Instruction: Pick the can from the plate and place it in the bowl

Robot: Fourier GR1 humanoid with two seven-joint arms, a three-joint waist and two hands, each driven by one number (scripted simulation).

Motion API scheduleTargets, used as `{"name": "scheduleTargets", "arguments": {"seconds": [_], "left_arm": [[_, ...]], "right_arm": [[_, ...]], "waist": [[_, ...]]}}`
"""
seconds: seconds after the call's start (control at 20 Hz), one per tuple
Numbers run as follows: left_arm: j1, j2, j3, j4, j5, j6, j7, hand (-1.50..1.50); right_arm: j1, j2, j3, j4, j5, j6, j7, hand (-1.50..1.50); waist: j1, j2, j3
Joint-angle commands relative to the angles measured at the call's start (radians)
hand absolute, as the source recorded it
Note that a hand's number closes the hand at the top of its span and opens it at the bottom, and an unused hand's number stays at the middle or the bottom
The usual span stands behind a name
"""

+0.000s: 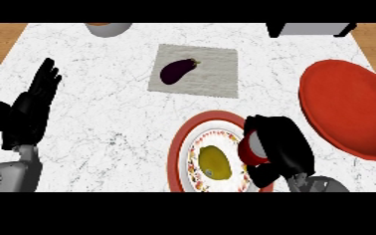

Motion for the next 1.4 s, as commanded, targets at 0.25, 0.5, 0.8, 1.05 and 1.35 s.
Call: {"name": "scheduleTargets", "arguments": {"seconds": [0.25, 0.5, 0.8, 1.05, 1.35], "left_arm": [[0.037, -0.024, -0.004, -0.020, -0.013, 0.012, -0.013, 0.00], [0.026, -0.015, -0.003, -0.053, -0.029, 0.013, 0.015, 0.00], [0.032, -0.027, 0.024, -0.017, -0.010, -0.040, -0.035, 0.00], [0.024, -0.024, 0.028, 0.018, -0.011, -0.059, -0.042, 0.00], [-0.040, -0.051, 0.033, 0.050, -0.037, -0.028, -0.035, 0.00]], "right_arm": [[-0.016, -0.094, -0.200, -0.441, 0.073, -0.029, 0.116, 1.50], [0.005, -0.081, -0.389, -0.591, -0.056, 0.024, 0.165, 1.50], [-0.002, -0.074, -0.587, -0.476, -0.134, 0.044, 0.065, 1.50], [-0.074, -0.084, -0.746, -0.266, -0.294, 0.011, -0.081, 1.50], [-0.107, -0.136, -0.839, 0.046, -0.304, -0.063, -0.348, 1.50]], "waist": [[-0.018, -0.007, -0.001], [-0.001, 0.000, 0.000], [0.008, 0.004, 0.000], [0.012, 0.006, 0.000], [0.011, 0.007, 0.000]]}}
